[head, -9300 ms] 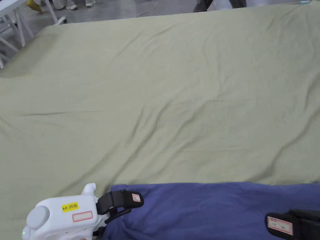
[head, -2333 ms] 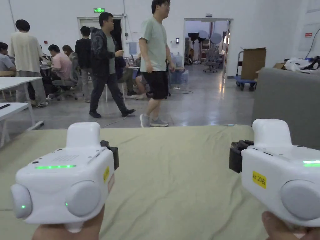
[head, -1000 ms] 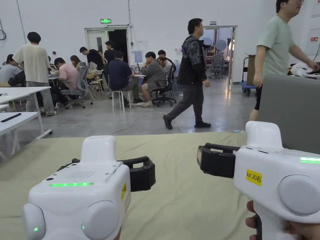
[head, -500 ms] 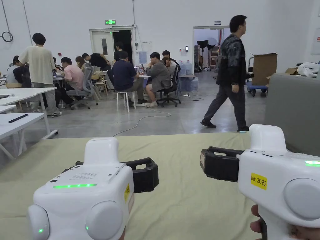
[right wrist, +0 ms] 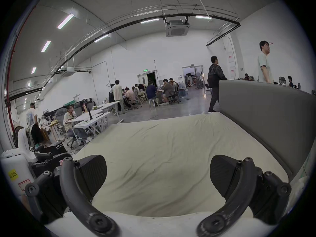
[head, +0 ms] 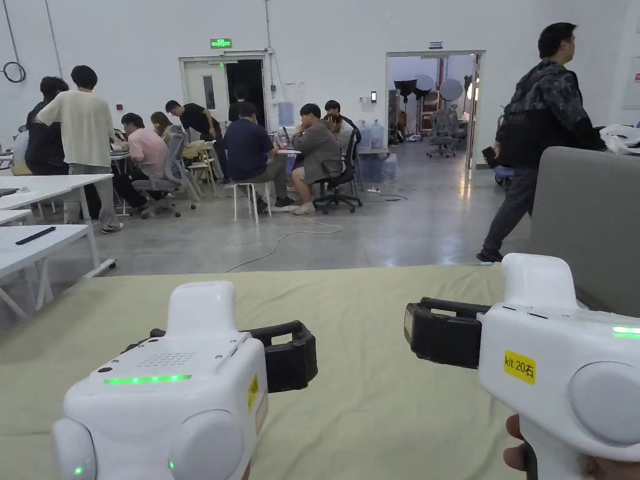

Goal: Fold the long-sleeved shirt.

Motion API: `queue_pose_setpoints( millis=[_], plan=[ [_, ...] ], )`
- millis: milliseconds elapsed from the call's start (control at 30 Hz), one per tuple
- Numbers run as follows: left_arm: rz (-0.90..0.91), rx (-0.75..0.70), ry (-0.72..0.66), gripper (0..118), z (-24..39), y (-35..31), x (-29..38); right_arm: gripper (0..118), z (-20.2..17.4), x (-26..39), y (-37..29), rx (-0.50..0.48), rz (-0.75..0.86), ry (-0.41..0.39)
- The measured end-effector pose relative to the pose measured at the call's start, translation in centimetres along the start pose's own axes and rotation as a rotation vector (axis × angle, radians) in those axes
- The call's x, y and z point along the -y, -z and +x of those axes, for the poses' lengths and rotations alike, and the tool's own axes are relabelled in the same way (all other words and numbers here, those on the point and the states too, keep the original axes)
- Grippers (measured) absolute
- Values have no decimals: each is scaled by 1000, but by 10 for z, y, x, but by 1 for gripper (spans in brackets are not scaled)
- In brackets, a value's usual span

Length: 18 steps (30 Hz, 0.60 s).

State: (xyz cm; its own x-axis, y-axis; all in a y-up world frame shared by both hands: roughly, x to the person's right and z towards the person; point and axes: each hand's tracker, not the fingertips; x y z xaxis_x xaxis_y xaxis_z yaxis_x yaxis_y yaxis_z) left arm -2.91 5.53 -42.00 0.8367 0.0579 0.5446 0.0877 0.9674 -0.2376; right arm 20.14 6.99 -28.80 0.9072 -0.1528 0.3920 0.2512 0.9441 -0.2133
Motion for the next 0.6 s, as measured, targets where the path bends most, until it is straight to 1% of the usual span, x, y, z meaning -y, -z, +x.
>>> queue_pose_setpoints(
  millis=[400,600],
  plan=[
    [-13,-7,-2,118,-3,3,3,118,3,1,4,-5,-28,24],
    [-16,-5,0,118,-3,3,4,118,1,2,5,-3,-27,18]
  ],
)
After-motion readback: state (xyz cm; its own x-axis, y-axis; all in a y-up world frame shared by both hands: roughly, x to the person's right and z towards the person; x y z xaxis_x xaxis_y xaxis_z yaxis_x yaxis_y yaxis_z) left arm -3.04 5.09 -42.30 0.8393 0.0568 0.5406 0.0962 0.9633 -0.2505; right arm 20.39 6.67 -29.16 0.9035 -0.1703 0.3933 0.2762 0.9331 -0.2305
